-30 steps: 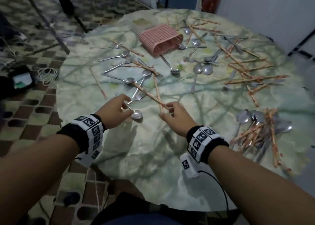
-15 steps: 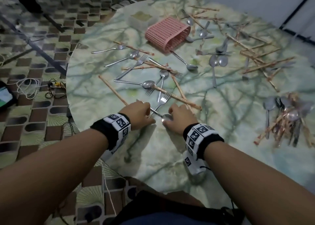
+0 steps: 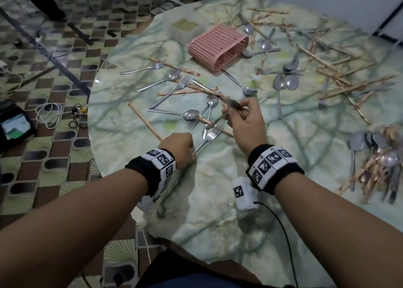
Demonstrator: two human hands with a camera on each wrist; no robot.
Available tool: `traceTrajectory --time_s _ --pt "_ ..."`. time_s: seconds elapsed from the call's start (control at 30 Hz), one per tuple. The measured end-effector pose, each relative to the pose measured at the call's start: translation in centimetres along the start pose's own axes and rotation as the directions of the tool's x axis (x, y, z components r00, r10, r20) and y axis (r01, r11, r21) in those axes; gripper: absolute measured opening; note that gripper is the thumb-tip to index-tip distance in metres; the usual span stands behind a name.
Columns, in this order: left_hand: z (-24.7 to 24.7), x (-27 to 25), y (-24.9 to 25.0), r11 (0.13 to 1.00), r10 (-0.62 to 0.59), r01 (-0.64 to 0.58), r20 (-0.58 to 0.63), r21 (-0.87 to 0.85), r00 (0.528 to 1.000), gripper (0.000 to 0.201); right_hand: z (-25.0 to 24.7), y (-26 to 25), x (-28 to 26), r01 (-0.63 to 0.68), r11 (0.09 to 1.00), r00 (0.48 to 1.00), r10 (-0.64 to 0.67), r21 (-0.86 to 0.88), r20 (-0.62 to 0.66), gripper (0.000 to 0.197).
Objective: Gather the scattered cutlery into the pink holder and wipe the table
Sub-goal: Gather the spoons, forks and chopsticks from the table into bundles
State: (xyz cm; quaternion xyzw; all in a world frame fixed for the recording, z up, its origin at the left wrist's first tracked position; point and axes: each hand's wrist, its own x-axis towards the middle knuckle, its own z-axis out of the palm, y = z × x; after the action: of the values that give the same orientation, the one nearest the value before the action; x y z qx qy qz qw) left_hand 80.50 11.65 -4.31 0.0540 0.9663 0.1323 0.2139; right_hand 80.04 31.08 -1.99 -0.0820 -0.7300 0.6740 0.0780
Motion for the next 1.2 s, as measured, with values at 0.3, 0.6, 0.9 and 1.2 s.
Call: traceTrajectory --time_s 0.3,0.6,0.9,1.2 --pt "-1.0 1.1 -1.6 0.993 0.097 -0.106 0.139 0.06 0.986 0.015 1.1 -0.3 0.4 0.099 0.972 0.995 -0.1 -0.215 0.004 0.008" --pt "-8.0 3.3 -10.7 0.951 0.306 -0.305 -0.016 0.046 0.952 0.025 5.4 1.3 1.0 -0.156 0.789 0.983 0.183 -0.594 -0.014 0.039" --pt "-10.9 7.7 -18.2 0.878 0.465 -0.461 -0.004 0.128 0.885 0.022 12.4 2.5 0.5 -0.272 0.593 0.957 0.246 -0.758 -0.151 0.023" --pt "-8.7 8.8 -16.4 0.556 0.746 -0.765 0.213 0.325 0.632 0.019 14.1 2.6 -0.2 -0.321 0.654 0.946 0.189 -0.686 -0.263 0.026"
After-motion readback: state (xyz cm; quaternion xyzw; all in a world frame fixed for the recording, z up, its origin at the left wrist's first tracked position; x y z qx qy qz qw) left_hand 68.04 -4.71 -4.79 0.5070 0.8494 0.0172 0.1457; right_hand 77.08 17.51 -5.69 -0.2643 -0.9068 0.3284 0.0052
